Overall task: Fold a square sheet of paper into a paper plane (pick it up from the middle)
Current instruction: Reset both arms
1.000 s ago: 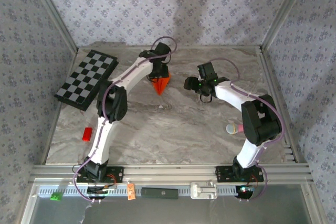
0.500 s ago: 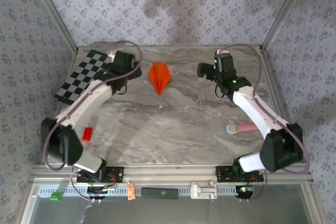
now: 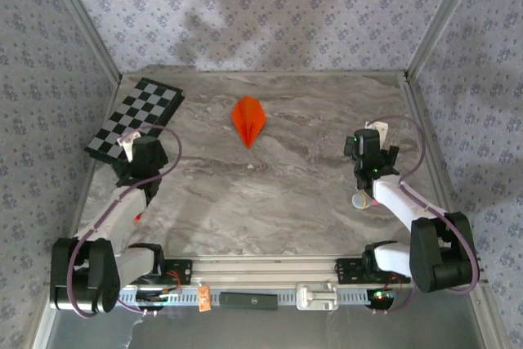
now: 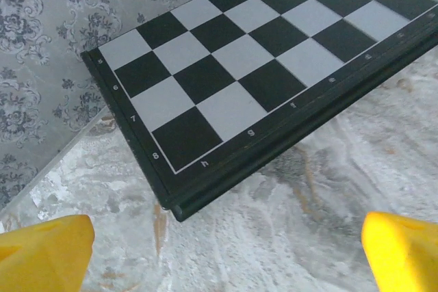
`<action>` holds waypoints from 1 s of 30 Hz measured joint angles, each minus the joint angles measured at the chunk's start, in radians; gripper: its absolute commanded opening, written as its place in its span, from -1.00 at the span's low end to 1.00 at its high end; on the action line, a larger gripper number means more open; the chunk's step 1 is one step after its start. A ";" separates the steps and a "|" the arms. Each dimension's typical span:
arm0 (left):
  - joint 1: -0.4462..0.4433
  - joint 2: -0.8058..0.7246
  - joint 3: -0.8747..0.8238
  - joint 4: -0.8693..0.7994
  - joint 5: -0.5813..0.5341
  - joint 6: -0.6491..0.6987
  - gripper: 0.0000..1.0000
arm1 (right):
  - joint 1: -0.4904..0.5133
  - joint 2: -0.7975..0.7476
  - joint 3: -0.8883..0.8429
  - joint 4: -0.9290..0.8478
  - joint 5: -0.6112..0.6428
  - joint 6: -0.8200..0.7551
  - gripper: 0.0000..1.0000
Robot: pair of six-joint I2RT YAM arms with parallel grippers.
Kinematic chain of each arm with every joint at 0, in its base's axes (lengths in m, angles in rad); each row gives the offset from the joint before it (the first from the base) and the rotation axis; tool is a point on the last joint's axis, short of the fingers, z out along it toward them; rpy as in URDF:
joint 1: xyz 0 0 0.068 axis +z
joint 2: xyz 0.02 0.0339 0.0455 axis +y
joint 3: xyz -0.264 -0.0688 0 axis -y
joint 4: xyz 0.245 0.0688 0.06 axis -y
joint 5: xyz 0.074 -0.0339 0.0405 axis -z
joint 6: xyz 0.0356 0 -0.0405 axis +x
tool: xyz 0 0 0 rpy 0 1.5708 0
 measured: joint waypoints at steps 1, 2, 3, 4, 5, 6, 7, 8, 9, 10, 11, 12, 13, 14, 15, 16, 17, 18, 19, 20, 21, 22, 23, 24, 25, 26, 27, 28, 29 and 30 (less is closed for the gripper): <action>0.016 0.018 -0.020 0.047 0.021 0.024 1.00 | -0.018 0.000 -0.021 0.028 -0.008 -0.012 1.00; 0.027 0.036 -0.034 0.084 0.040 0.042 1.00 | -0.034 0.002 -0.034 0.053 -0.018 -0.021 1.00; 0.038 0.062 -0.048 0.124 0.066 0.064 1.00 | -0.050 0.007 -0.048 0.086 -0.031 -0.032 1.00; 0.048 0.089 -0.063 0.170 0.096 0.084 1.00 | -0.065 0.017 -0.061 0.126 -0.045 -0.043 1.00; 0.052 0.109 -0.076 0.209 0.121 0.099 1.00 | -0.074 0.027 -0.071 0.158 -0.055 -0.053 1.00; 0.055 0.128 -0.090 0.253 0.155 0.116 1.00 | -0.082 0.042 -0.085 0.200 -0.071 -0.065 1.00; 0.055 0.146 -0.102 0.297 0.190 0.134 1.00 | -0.086 0.057 -0.100 0.241 -0.087 -0.079 1.00; 0.055 0.159 -0.109 0.328 0.218 0.149 1.00 | -0.089 0.071 -0.112 0.274 -0.102 -0.090 1.00; 0.055 0.174 -0.117 0.373 0.253 0.167 1.00 | -0.091 0.087 -0.126 0.314 -0.120 -0.102 1.00; 0.055 0.188 -0.122 0.415 0.288 0.185 1.00 | -0.093 0.108 -0.138 0.362 -0.141 -0.117 1.00; 0.055 0.200 -0.123 0.446 0.316 0.201 1.00 | -0.097 0.127 -0.148 0.401 -0.164 -0.129 1.00; 0.055 0.216 -0.123 0.484 0.352 0.222 1.00 | -0.103 0.145 -0.157 0.437 -0.190 -0.140 1.00; 0.055 0.232 -0.123 0.520 0.387 0.240 1.00 | -0.112 0.163 -0.164 0.471 -0.219 -0.151 1.00; 0.056 0.246 -0.123 0.550 0.418 0.253 1.00 | -0.118 0.177 -0.168 0.495 -0.237 -0.158 1.00; 0.058 0.264 -0.123 0.581 0.450 0.266 1.00 | -0.124 0.197 -0.171 0.527 -0.261 -0.169 1.00; 0.061 0.280 -0.123 0.607 0.477 0.277 1.00 | -0.127 0.216 -0.174 0.558 -0.283 -0.177 1.00; 0.061 0.294 -0.123 0.624 0.495 0.284 1.00 | -0.129 0.229 -0.176 0.582 -0.299 -0.184 1.00; 0.062 0.310 -0.123 0.647 0.513 0.291 1.00 | -0.129 0.248 -0.179 0.612 -0.317 -0.192 1.00; 0.063 0.325 -0.124 0.665 0.528 0.299 1.00 | -0.129 0.263 -0.181 0.636 -0.333 -0.198 1.00; 0.064 0.333 -0.124 0.676 0.537 0.302 1.00 | -0.129 0.275 -0.184 0.655 -0.345 -0.202 1.00; 0.063 0.344 -0.124 0.693 0.545 0.305 1.00 | -0.129 0.285 -0.187 0.669 -0.358 -0.207 1.00; 0.064 0.355 -0.124 0.708 0.548 0.306 1.00 | -0.129 0.288 -0.188 0.674 -0.368 -0.210 1.00; 0.064 0.362 -0.124 0.718 0.548 0.306 1.00 | -0.130 0.288 -0.189 0.676 -0.374 -0.212 1.00; 0.064 0.373 -0.124 0.730 0.547 0.306 1.00 | -0.130 0.288 -0.188 0.681 -0.379 -0.213 1.00; 0.066 0.382 -0.124 0.740 0.547 0.306 1.00 | -0.130 0.288 -0.187 0.683 -0.384 -0.213 1.00; 0.066 0.394 -0.124 0.752 0.543 0.305 1.00 | -0.134 0.288 -0.187 0.682 -0.393 -0.213 1.00; 0.066 0.402 -0.124 0.757 0.538 0.305 1.00 | -0.139 0.288 -0.186 0.680 -0.402 -0.213 1.00; 0.066 0.409 -0.123 0.754 0.532 0.304 1.00 | -0.149 0.288 -0.184 0.679 -0.413 -0.213 1.00; 0.066 0.413 -0.122 0.752 0.526 0.303 1.00 | -0.157 0.288 -0.182 0.679 -0.420 -0.213 1.00; 0.066 0.415 -0.122 0.750 0.519 0.301 1.00 | -0.161 0.288 -0.181 0.679 -0.425 -0.213 1.00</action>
